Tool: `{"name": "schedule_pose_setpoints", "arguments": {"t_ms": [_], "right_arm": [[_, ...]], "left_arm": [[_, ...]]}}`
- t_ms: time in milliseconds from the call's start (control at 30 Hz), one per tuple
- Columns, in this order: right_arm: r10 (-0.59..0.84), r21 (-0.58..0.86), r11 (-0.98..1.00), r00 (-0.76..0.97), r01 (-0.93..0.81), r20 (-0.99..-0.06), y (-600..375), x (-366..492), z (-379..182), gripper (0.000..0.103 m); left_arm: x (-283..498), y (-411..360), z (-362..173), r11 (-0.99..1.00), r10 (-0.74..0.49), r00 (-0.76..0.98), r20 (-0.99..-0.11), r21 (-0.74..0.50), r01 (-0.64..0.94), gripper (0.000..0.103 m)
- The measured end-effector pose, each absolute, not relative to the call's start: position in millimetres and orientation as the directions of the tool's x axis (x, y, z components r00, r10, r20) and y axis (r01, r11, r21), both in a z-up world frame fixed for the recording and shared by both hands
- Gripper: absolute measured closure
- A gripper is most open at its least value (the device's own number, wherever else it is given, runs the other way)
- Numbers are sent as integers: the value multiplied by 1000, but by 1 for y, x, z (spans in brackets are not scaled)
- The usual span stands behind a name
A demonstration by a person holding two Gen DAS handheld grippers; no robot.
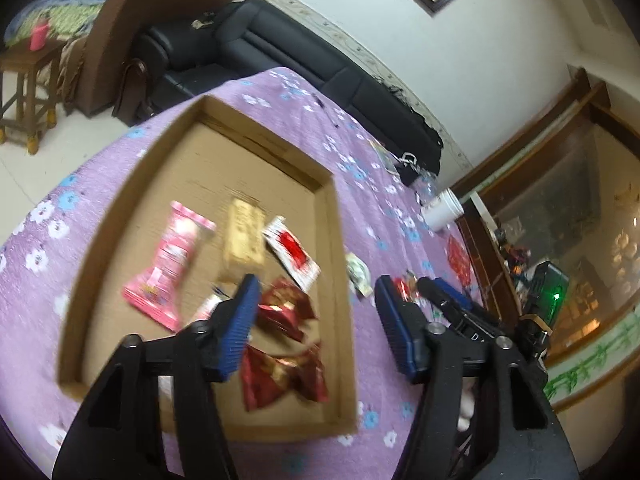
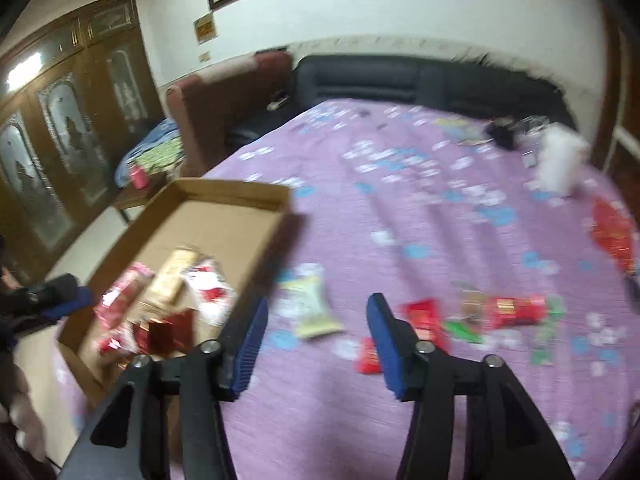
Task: Organize snacks
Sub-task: 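Grasp a red candy with the right gripper while the left gripper grasps another red candy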
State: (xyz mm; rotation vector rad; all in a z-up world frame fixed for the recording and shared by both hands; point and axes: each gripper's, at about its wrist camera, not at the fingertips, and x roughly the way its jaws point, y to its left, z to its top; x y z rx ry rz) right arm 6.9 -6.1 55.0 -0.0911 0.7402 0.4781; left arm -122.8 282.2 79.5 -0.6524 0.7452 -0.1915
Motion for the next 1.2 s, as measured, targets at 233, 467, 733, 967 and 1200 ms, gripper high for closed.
{"name": "schedule_pose_setpoints", "arguments": {"t_ms": [233, 467, 733, 967, 1200], "right_arm": [[286, 33, 940, 732, -339, -619, -77, -6, 55, 37], [300, 158, 952, 705, -262, -643, -134, 3, 43, 37], [383, 244, 922, 622, -301, -683, -130, 13, 26, 36], [392, 208, 907, 554, -366, -735, -80, 48, 14, 37], [334, 164, 923, 513, -347, -791, -57, 77, -7, 81]], "left_arm": [[-126, 230, 86, 823, -424, 691, -586, -568, 23, 42], [-126, 169, 79, 854, -469, 621, -628, -503, 136, 42], [-123, 106, 58, 871, -490, 523, -697, -419, 257, 42], [-121, 92, 48, 863, -505, 476, -720, -410, 295, 42], [-116, 102, 51, 877, -481, 497, -722, -387, 286, 42]]}}
